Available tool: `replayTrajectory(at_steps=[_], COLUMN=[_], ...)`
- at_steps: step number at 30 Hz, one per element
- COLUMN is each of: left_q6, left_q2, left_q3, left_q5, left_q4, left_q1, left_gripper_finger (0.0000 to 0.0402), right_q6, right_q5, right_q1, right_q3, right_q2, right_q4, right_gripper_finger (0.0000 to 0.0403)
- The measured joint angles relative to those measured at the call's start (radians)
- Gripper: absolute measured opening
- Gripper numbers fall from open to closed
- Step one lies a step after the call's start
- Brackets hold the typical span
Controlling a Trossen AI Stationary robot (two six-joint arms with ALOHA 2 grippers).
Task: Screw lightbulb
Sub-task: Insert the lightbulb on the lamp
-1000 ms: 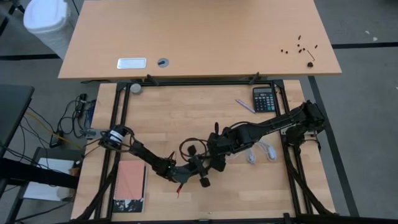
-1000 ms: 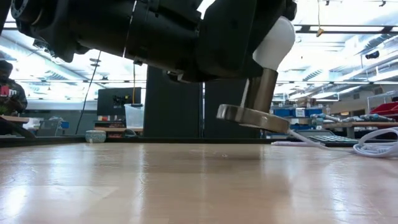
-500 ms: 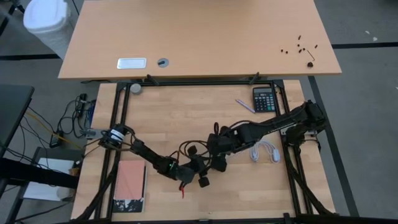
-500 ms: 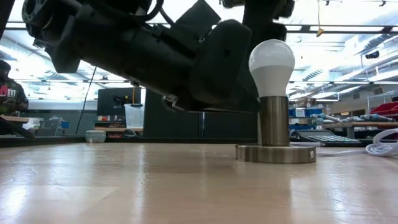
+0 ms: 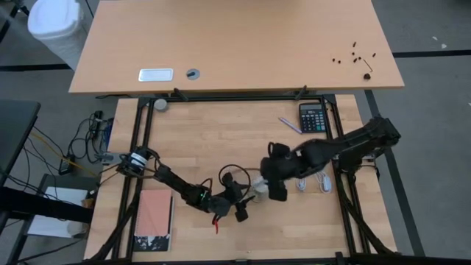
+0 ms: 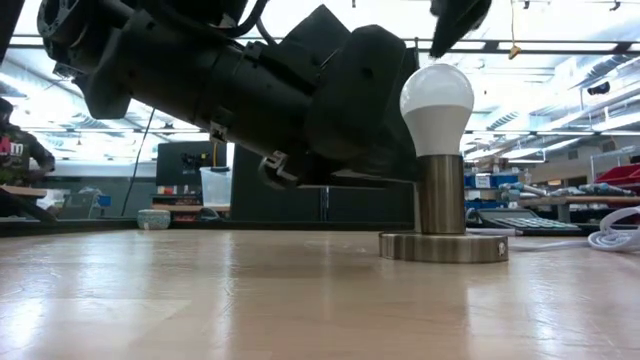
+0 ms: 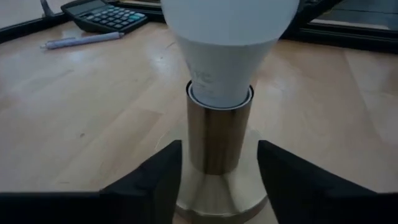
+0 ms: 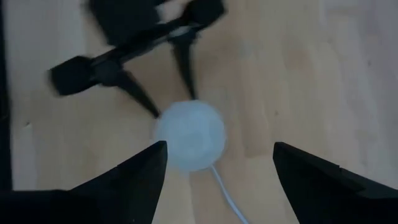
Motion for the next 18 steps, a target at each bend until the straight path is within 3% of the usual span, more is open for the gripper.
replayTrajectory(at_steps=[6,8,10,18], left_q6=[0.049,0.090,0.121,0.140], left_q2=[0.020,0.047,0.071,0.092], left_q3=[0.000,0.000,0.000,-0.001], left_q5=[0.016,0.069,0.118,0.099], left_q4=[0.043,0.092,0.145,0.171], left_q1=[0.011,0.025,0.037,0.087], left_gripper_finger=[0.0264,0.0274,0.0278,0.0280], right_q6=[0.006,0.026,0.055,0.149], right_q5=[0.071,0.097,0.112,0.170], right_q1=[0.111,0.134,0.157,0.202], right_q3=[-0.101,-0.159,-0.217,-0.503], right_q2=[-0.048,-0.067,-0.092,-0.223], right_q4=[0.092,0.135,0.168,0.376], right_gripper_finger=[0.0304,0.0304,0.0304,0.0305])
